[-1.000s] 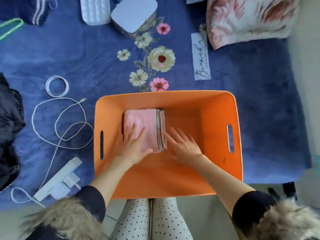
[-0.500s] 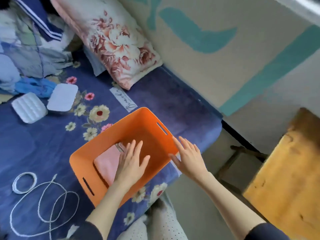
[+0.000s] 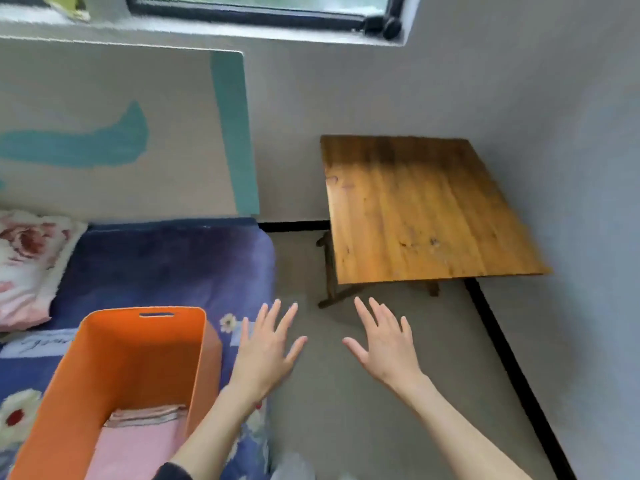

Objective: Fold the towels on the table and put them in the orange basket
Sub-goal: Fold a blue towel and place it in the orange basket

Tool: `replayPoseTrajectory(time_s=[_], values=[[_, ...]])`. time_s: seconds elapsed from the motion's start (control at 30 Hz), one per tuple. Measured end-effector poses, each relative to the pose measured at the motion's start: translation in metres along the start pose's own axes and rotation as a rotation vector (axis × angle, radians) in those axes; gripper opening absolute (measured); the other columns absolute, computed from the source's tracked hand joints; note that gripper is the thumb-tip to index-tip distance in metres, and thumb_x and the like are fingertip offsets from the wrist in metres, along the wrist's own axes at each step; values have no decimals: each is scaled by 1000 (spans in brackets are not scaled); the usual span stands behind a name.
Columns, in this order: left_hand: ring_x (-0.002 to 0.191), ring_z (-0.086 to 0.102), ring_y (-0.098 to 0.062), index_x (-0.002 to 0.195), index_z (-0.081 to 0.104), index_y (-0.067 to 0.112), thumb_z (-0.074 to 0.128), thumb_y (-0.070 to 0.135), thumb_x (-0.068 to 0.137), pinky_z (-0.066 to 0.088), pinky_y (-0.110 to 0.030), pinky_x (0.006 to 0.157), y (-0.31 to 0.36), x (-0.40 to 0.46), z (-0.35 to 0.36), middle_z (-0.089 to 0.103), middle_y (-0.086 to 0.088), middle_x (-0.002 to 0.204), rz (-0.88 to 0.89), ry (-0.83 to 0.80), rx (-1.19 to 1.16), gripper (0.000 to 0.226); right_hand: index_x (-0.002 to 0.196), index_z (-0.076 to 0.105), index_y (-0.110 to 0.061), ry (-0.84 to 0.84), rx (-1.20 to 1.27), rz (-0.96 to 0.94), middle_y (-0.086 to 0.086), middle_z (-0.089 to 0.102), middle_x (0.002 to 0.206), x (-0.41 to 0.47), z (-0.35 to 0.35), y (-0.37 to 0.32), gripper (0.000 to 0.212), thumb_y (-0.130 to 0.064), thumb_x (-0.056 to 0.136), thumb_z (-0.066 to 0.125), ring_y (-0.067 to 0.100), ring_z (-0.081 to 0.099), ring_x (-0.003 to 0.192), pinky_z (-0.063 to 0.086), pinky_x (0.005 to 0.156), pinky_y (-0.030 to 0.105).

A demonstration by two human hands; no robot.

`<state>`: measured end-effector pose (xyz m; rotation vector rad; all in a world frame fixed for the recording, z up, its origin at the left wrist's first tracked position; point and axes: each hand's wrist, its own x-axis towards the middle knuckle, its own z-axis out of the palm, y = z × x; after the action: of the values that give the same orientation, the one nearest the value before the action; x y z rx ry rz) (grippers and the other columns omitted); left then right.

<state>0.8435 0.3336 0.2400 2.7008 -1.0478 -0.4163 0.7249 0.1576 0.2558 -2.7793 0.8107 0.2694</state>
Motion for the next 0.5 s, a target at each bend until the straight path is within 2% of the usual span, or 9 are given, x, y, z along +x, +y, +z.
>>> replayPoseTrajectory(time_s=[0.23,0.5], values=[[146,3,-19,148,8,37,31,56,94,5,-44,116,153,6,29,8,2,158,447,-81,71,62,149,0,-34,129,135,463,-2,3,159,-130,0,131,73,-61,90,34,17,4,145,3,115,46],[146,5,-20,149,8,34,30,54,95,8,-44,116,346,-79,96,8,2,158,925,-190,183,62,149,2,-33,218,198,927,-1,5,159,-336,29,244,76,-63,88,37,18,8,145,7,114,48]])
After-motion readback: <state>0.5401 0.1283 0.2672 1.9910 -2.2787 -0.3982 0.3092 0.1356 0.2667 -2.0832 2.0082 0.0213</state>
